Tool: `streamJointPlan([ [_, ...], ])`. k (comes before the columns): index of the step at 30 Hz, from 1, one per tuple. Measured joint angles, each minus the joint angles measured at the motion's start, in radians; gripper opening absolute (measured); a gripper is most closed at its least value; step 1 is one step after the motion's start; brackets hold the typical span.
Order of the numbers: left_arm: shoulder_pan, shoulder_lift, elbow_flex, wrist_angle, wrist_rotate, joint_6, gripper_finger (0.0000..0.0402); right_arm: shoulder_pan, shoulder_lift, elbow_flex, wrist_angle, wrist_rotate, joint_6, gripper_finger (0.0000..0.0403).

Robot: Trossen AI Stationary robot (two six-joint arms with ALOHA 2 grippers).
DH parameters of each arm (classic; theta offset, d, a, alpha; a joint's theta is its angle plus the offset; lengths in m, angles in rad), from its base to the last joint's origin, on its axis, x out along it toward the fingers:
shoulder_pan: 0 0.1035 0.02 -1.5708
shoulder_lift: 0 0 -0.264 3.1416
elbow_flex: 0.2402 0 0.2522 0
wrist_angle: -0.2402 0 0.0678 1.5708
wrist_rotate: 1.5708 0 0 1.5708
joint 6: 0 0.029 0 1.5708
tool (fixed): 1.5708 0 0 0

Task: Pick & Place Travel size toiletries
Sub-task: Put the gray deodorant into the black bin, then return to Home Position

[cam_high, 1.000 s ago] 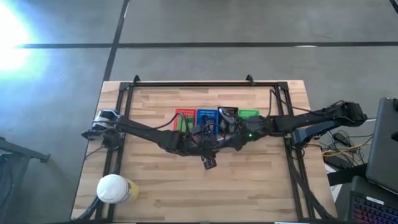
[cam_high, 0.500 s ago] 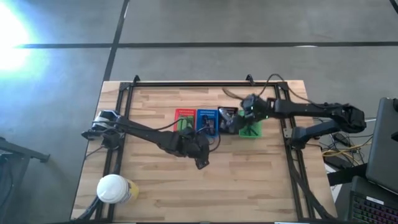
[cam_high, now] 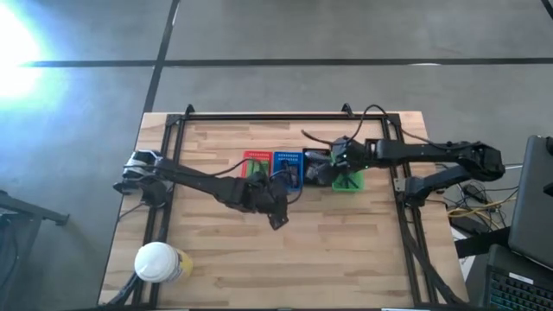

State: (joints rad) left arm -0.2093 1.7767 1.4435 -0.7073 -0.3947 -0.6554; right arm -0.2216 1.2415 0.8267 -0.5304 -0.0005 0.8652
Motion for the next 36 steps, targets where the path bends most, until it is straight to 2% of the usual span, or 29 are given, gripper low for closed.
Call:
streamJointPlan([
  [2,0.011,-0.010,-0.011,0.001,0.000,0.014,0.0355,0.002,0.019,0.000,-0.003,0.033,-0.028,0.0194],
  [7,0.033,-0.028,-0.034,0.010,-0.001,0.027,0.0355,0.029,0.075,0.036,-0.006,0.264,-0.137,0.0194],
  [13,0.039,-0.031,-0.046,0.012,0.000,0.030,0.0355,0.100,0.183,0.041,0.079,0.321,-0.188,0.0194],
  [17,0.038,-0.031,-0.057,0.009,0.001,0.031,0.0355,0.164,0.234,0.028,0.094,0.492,-0.197,0.0197],
  [20,0.038,-0.033,-0.059,0.009,0.001,0.039,0.0355,0.204,0.266,0.025,0.092,0.593,-0.212,0.0219],
  [30,0.042,-0.033,-0.059,0.010,0.012,0.095,0.0355,0.217,0.346,0.032,0.109,0.588,-0.216,0.0290],
  [36,0.051,-0.034,-0.059,0.013,0.056,0.103,0.0355,0.241,0.239,0.056,0.100,0.570,-0.247,0.0317],
])
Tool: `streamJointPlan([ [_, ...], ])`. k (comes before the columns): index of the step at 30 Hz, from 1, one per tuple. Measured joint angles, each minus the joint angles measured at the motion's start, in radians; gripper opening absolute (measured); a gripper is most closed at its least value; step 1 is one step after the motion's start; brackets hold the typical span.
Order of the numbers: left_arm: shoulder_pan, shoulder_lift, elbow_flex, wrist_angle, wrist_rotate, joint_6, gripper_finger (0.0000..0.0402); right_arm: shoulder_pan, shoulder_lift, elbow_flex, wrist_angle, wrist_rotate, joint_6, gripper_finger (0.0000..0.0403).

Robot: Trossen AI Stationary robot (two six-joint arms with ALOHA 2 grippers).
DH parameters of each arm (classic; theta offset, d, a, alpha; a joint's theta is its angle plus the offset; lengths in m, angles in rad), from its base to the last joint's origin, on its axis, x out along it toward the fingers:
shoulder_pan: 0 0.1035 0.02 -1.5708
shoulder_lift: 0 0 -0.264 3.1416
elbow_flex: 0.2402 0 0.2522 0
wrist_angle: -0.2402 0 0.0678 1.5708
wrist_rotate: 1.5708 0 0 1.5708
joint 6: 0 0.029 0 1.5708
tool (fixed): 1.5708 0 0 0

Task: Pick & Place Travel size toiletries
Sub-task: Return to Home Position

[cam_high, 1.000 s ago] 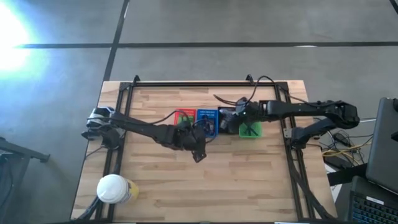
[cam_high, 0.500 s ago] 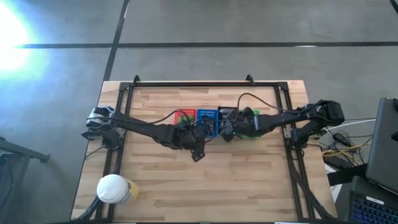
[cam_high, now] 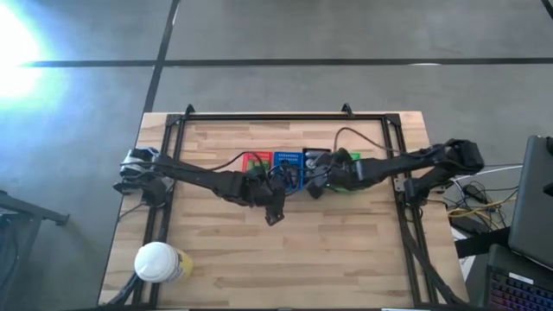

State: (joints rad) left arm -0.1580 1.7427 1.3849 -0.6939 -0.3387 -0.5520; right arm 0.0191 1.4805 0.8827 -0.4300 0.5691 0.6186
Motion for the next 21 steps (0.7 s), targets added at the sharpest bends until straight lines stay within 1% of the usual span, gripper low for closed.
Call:
streamJointPlan([
  [5,0.006,-0.048,0.000,0.004,0.012,0.025,0.0355,0.035,-0.165,0.001,-0.003,-0.026,-0.078,0.0328],
  [8,-0.001,-0.127,-0.036,0.077,0.043,0.059,0.0355,0.062,-0.299,-0.029,-0.005,-0.096,-0.099,0.0326],
  [11,-0.004,-0.250,-0.140,0.225,0.049,0.088,0.0351,0.064,-0.434,-0.061,-0.019,-0.191,-0.102,0.0314],
  [13,0.016,-0.335,-0.208,0.239,0.019,0.083,0.0346,0.062,-0.524,-0.063,-0.064,-0.204,-0.102,0.0304],
  [15,0.036,-0.420,-0.266,0.221,-0.051,0.062,0.0345,0.063,-0.610,-0.051,-0.121,-0.206,-0.100,0.0296],
  [16,0.041,-0.471,-0.292,0.215,-0.079,0.028,0.0345,0.063,-0.652,-0.043,-0.139,-0.210,-0.088,0.0292],
  [18,0.038,-0.566,-0.335,0.233,-0.078,-0.119,0.0344,0.065,-0.733,-0.030,-0.164,-0.242,0.017,0.0284],
  [19,0.031,-0.610,-0.363,0.267,-0.074,-0.117,0.0344,0.066,-0.775,-0.028,-0.156,-0.267,0.027,0.0281],
  [21,0.017,-0.686,-0.434,0.408,-0.043,-0.024,0.0344,0.069,-0.847,-0.036,-0.087,-0.321,-0.069,0.0275],
])
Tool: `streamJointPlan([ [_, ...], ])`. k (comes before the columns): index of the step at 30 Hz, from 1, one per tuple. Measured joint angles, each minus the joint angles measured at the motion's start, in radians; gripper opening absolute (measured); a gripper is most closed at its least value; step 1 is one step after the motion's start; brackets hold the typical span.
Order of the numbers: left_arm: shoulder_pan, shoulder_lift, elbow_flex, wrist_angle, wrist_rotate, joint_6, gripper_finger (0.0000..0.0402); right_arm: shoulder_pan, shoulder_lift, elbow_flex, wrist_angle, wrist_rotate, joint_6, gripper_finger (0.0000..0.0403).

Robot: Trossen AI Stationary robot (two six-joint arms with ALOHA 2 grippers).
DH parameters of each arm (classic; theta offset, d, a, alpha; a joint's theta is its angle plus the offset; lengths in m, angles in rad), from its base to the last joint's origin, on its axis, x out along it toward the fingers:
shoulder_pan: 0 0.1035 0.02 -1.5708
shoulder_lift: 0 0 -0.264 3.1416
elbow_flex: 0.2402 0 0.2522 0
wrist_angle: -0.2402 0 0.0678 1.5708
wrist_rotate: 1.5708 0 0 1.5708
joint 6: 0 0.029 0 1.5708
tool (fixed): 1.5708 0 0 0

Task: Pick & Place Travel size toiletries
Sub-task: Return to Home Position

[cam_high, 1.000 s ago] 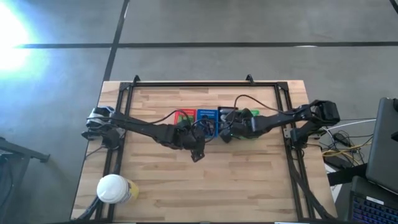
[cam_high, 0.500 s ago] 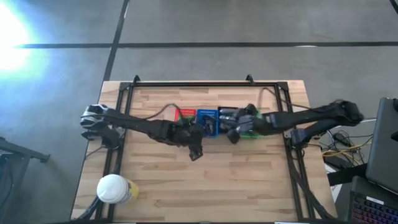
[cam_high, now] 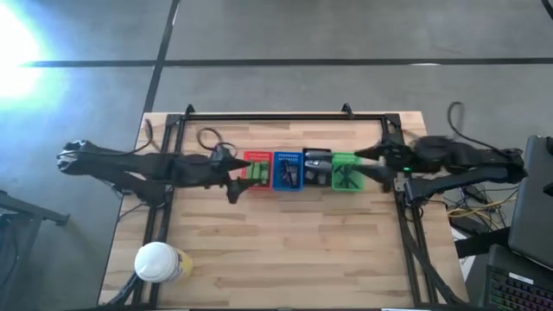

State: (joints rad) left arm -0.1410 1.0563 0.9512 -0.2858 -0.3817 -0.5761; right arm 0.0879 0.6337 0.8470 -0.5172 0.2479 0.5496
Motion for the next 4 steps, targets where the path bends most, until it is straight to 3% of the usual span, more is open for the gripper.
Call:
streamJointPlan([
  [4,0.030,-0.149,-0.212,0.401,0.127,0.178,0.0344,-0.004,-0.102,-0.075,0.166,-0.224,-0.181,0.0264],
])
